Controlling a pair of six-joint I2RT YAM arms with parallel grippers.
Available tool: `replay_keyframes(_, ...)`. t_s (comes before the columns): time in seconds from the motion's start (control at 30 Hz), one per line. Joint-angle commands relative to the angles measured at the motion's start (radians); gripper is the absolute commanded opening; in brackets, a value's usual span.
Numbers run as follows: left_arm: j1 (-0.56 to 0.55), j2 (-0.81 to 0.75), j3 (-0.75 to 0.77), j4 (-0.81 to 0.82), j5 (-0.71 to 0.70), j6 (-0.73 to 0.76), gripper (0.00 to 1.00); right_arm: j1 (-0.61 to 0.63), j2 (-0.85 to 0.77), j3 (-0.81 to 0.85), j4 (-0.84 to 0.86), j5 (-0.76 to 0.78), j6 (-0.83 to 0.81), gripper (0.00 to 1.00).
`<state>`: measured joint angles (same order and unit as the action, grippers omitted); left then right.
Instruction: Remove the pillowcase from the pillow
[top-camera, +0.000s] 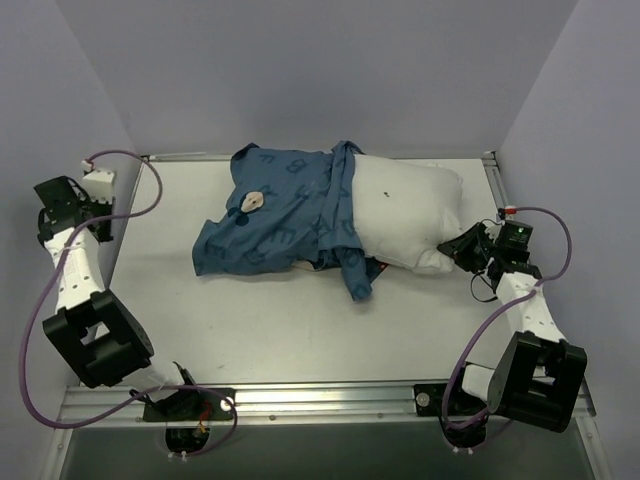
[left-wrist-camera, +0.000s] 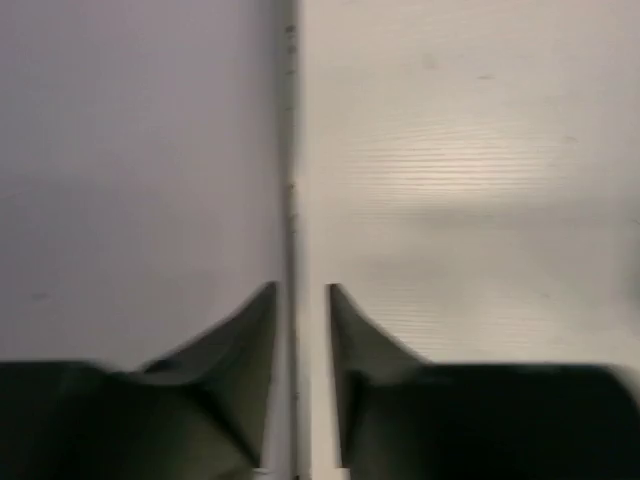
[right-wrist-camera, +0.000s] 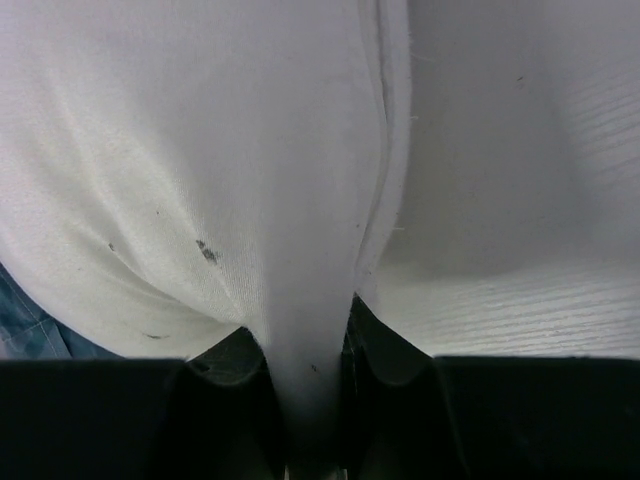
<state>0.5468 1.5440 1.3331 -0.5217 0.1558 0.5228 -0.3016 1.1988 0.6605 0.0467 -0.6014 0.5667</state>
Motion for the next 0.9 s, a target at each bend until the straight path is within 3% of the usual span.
replay_keyframes(0.0,-0.138,-0.067,-0.087,-0.216,0.197,0.137,0.44,0.013,-0.031,0.028,0.028,-0.005,-0.004,0.0)
replay_keyframes(0.03,-0.218,-0.091,-0.127,-0.199,0.199,0.14,0.75,0.013,-0.033,0.027,0.03,-0.006,-0.004,0.0)
replay_keyframes(0.07,-0.252,-0.126,-0.199,-0.175,0.203,0.135,0.93,0.013,-0.034,0.024,0.03,-0.009,-0.004,0.0)
replay_keyframes(0.2,-0.303,-0.118,-0.227,-0.115,0.356,0.051,0.94,0.013,-0.021,0.034,0.035,-0.029,-0.004,0.0)
replay_keyframes(0.47,-0.308,0.125,-0.117,-0.158,0.52,0.025,0.94,0.013,-0.013,0.024,0.047,-0.037,-0.007,0.0)
replay_keyframes(0.7,-0.38,0.179,-0.153,-0.097,0.565,0.072,0.94,0.013,-0.008,0.028,0.044,-0.032,-0.014,0.0)
replay_keyframes(0.73,-0.381,0.186,-0.155,-0.1,0.571,0.077,0.99,0.013,-0.01,0.028,0.044,-0.029,-0.014,0.0)
replay_keyframes(0.8,-0.381,0.189,-0.158,-0.103,0.573,0.079,0.72,0.013,-0.01,0.025,0.044,-0.028,-0.014,0.0)
replay_keyframes(0.83,-0.381,0.192,-0.153,-0.106,0.567,0.077,0.34,0.013,-0.007,0.024,0.047,-0.026,-0.011,0.0)
replay_keyframes(0.87,-0.381,0.197,-0.149,-0.115,0.556,0.077,0.03,0.013,-0.007,0.024,0.045,-0.024,-0.011,0.0)
